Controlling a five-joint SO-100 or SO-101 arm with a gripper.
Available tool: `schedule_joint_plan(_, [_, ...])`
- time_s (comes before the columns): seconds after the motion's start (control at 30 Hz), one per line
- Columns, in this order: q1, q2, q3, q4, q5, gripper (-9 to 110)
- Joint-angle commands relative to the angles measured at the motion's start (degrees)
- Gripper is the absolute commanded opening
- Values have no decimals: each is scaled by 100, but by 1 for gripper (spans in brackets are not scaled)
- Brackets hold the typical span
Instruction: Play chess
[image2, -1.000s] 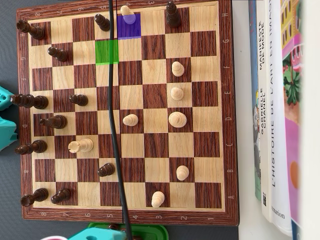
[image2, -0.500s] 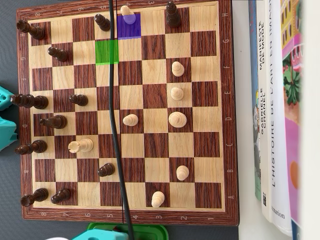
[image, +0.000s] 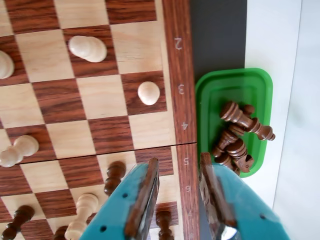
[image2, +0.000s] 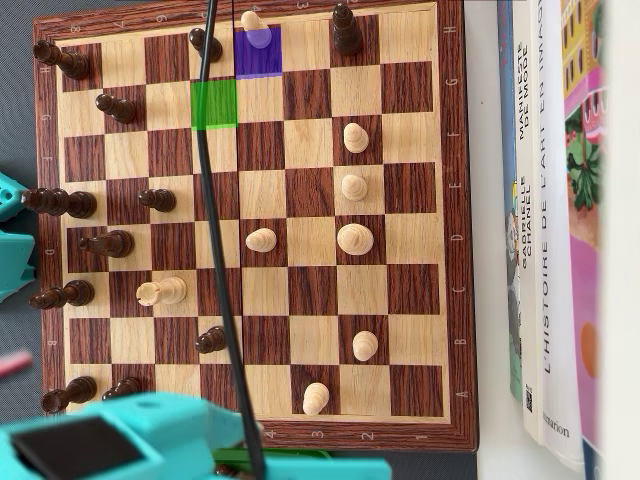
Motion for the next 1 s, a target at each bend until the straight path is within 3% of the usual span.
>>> schedule_joint_plan(0.0, [-167,923,352,-26,176,13])
schedule_joint_plan(0.53, [-1767,3120,2232,-26,1160,13])
schedule_joint_plan(0.97, [-3296,3410,2830,-35,1644,13])
